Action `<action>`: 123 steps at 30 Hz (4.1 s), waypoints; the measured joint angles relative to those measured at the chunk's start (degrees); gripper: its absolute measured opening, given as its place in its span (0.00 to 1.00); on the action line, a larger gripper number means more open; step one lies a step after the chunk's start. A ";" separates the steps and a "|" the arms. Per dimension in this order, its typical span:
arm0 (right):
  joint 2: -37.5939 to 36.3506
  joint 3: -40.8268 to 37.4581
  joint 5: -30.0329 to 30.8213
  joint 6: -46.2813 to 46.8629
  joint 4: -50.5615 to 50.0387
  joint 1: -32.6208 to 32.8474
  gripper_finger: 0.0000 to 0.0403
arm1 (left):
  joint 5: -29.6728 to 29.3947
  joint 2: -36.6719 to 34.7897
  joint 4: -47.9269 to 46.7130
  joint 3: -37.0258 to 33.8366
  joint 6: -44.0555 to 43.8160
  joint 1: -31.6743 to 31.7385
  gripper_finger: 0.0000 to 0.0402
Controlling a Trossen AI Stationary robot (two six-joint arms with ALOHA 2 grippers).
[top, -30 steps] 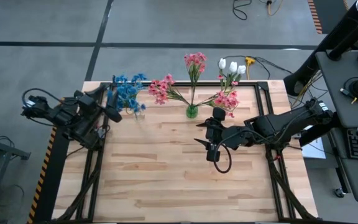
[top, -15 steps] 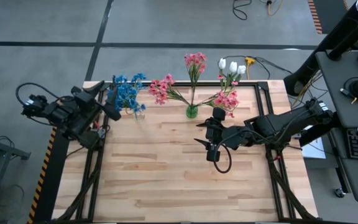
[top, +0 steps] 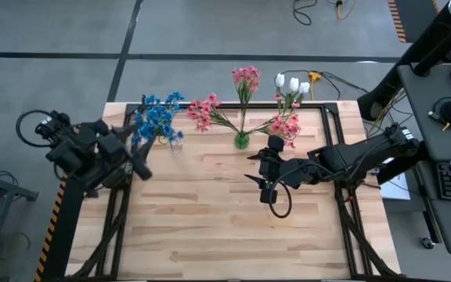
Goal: Sort flowers into vase by color
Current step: Adjust the blue flowers on the left transparent vase
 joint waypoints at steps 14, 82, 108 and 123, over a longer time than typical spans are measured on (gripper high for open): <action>0.00 0.00 0.00 1.29 -0.01 0.00 0.57 | 0.58 14.54 -0.49 -0.56 -6.60 -17.20 0.50; -3.10 0.00 -0.01 3.88 -4.21 0.11 0.57 | 32.07 6.93 -138.40 25.66 -117.86 22.40 0.00; -3.10 0.00 0.00 3.91 -3.63 0.11 0.57 | 30.10 7.59 -135.63 26.03 -114.91 22.74 0.00; -3.10 0.00 0.00 3.96 -3.62 0.11 0.57 | 28.92 7.17 -135.84 17.73 -121.61 22.74 0.00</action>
